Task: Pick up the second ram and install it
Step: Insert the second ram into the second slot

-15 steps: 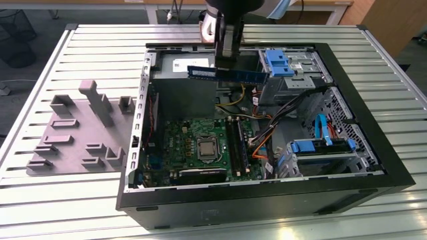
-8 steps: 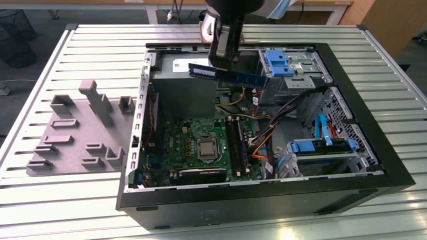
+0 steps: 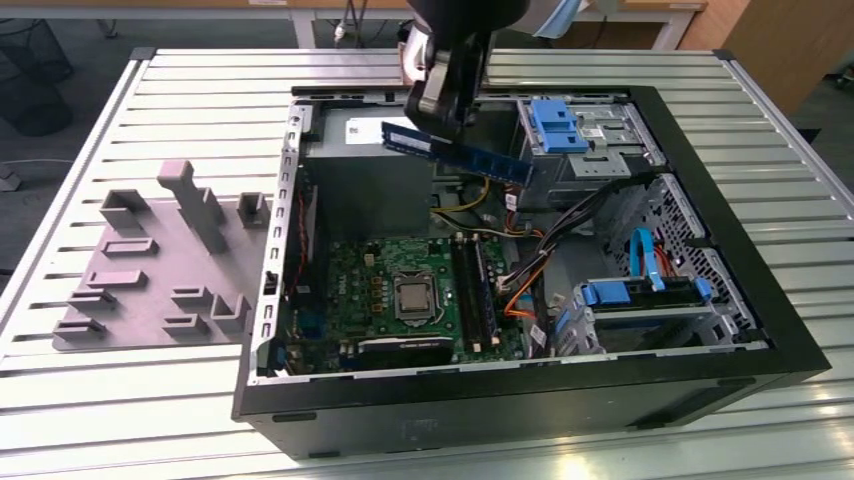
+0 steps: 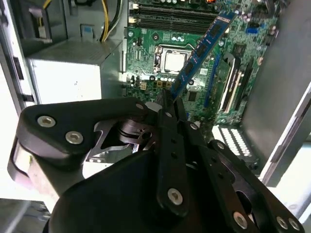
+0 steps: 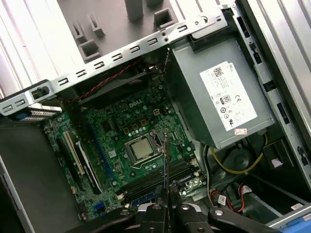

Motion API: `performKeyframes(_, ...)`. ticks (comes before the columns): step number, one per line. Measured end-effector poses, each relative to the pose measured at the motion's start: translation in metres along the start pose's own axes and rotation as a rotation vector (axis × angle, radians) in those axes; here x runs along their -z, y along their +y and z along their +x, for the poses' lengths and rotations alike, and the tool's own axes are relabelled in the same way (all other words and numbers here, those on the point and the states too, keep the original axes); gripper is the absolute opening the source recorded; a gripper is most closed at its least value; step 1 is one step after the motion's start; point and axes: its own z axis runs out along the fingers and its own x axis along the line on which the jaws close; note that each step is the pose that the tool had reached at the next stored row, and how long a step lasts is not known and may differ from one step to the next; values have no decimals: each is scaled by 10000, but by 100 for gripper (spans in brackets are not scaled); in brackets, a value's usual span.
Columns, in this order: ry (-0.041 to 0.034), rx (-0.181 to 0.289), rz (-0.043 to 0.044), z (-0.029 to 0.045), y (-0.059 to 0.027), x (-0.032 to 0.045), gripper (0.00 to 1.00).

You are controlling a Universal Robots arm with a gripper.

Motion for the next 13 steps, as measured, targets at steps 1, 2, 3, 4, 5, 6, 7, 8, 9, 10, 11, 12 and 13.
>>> performKeyframes(1,-5,-180,5,0,0,-2,14)
performKeyframes(2,-11,-376,10,0,0,-5,14)
performKeyframes(3,-16,-556,14,0,0,-7,14)
performKeyframes(4,-21,-729,19,0,0,-9,14)
performKeyframes(5,-26,-910,23,0,0,-12,14)
performKeyframes(6,-31,-1095,28,0,0,-14,14)
performKeyframes(7,-36,-1268,32,1,-1,-16,14)
performKeyframes(8,-42,-1466,37,1,-1,-19,14)
performKeyframes(9,-47,-1643,42,1,-1,-22,14)
performKeyframes(10,-52,-1825,46,1,-1,-24,14)
performKeyframes(11,-57,-2004,51,1,-1,-26,14)
performKeyframes(12,-62,-2184,55,1,-1,-29,14)
performKeyframes(13,-67,-2364,60,1,-1,-31,14)
